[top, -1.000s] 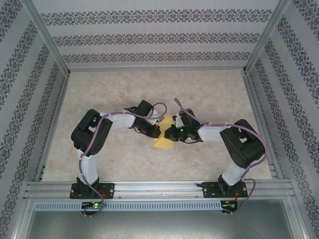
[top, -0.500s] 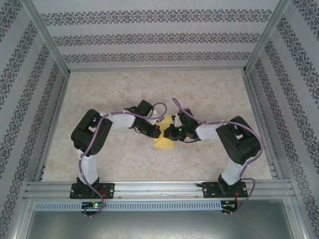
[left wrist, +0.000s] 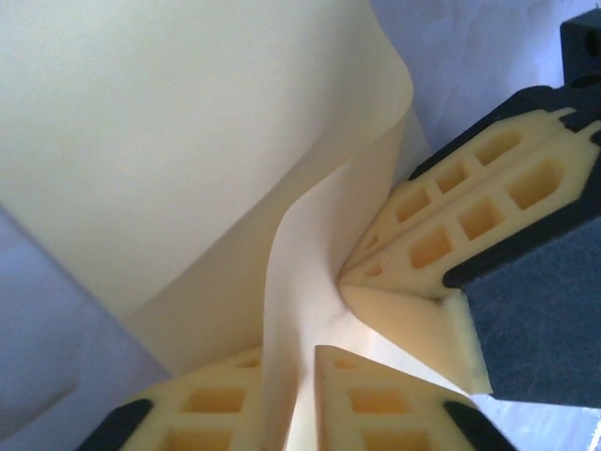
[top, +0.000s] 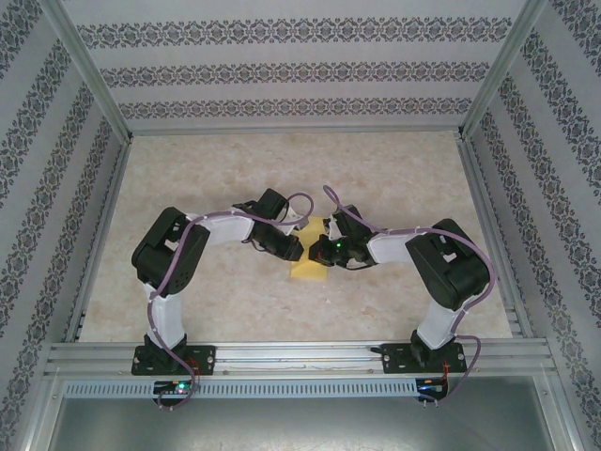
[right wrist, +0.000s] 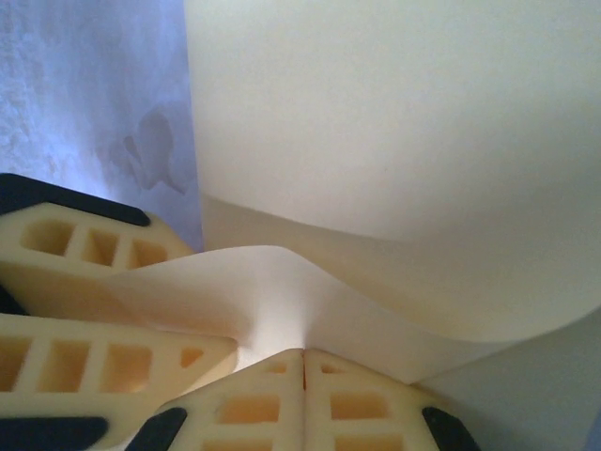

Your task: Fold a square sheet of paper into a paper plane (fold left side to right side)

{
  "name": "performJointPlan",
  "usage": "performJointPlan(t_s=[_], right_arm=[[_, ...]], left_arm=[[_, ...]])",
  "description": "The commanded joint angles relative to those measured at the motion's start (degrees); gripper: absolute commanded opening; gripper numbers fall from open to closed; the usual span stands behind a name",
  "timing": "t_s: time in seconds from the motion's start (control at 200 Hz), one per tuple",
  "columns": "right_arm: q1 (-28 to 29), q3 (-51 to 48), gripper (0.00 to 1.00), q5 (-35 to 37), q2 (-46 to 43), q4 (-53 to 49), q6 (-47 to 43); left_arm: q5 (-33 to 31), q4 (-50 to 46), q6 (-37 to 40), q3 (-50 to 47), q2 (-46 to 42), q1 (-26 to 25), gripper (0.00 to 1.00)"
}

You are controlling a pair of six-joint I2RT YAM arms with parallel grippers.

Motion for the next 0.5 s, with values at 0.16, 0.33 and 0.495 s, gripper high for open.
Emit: performJointPlan(t_s=[0.16,0.33,0.495], right_arm=[[0.48,-1.08,0.0,3.08,1.28,-3.52,-0.78],[0.66,-1.08,0.0,2.72,1.16,-3.18,-0.71],[0.75,-1.17,0.0,2.64,1.07,-3.18,-0.81]], left_arm=[[-3.24,-2.75,-3.7,-1.8,-10.66,2.5,0.23],[1.35,-2.9,-7.18,-5.5,-14.79,2.46,0.21],[9.19,4.29,-14.64,-11.19,-16.39,1.83,0.18]])
